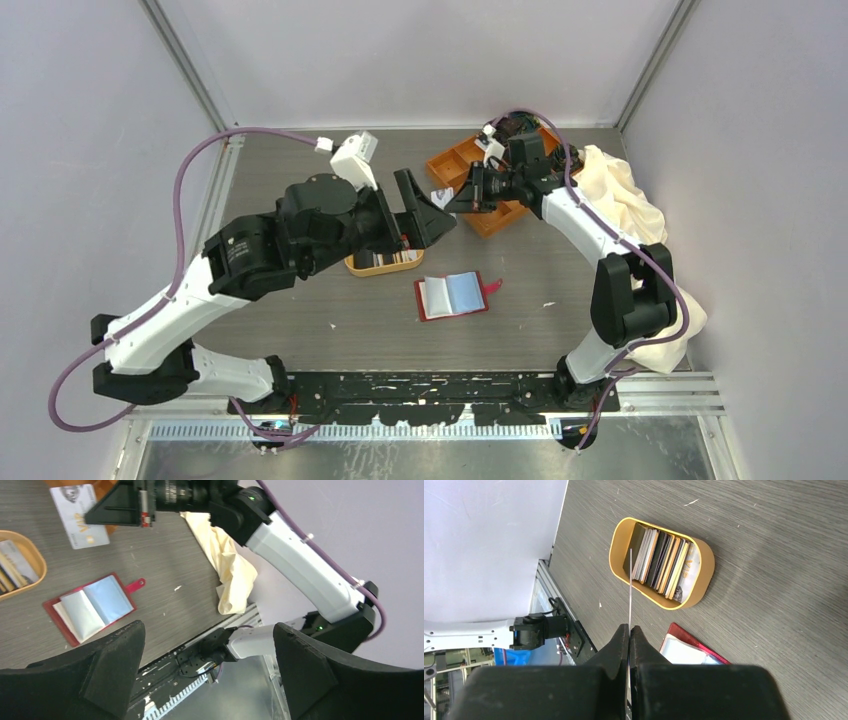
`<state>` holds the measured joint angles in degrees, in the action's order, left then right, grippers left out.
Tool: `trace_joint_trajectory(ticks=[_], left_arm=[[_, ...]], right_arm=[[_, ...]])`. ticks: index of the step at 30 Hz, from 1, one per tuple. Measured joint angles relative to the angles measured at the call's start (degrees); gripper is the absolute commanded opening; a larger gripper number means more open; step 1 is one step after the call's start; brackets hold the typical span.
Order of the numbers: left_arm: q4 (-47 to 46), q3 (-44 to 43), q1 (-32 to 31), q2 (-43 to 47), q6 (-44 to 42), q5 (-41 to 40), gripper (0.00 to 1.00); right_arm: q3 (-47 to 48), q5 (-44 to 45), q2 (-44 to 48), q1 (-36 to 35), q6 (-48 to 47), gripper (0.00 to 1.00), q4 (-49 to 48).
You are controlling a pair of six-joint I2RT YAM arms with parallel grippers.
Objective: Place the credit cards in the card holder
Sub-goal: Insert the credit card into the card holder.
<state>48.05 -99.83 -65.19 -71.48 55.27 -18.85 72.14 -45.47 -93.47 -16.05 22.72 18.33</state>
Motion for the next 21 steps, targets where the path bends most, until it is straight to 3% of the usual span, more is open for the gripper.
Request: trace_joint_trajectory(ticks=[3, 6, 11, 15, 18, 21], left_arm=[[-0.85, -1.31, -2.12, -1.20, -0.57, -1.20, 1.00], [-5.53, 3.96, -2.60, -0.13, -3.69, -3.08, 1.00], [-20.11, 30.64, -1.53, 10.21, -14.23, -4.50, 0.96], [-33.42, 54.10, 1.68, 25.59, -19.96, 1.95, 0.95], [-42.03, 62.88, 5.90, 32.00, -19.65, 7.61, 0.91], [-53.90, 67.06, 10.08, 29.83, -17.68, 14.82, 0.91]], right_arm=[[-0.59, -0.87, 0.13, 0.00, 0.52, 0.01, -1.05], [-2.47, -2.80, 1.07, 0.00, 1.20, 0.01, -2.71], [-8.07, -8.70, 4.79, 0.46, 3.08, 0.01, -9.46], [-10.40, -12.79, 5.25, 0.61, 5.81, 0.01, -15.04], [-11.15, -14.99, 5.18, 0.63, 7.72, 0.01, -17.68], [-11.17, -16.72, 5.09, 0.48, 9.01, 0.01, -19.39]])
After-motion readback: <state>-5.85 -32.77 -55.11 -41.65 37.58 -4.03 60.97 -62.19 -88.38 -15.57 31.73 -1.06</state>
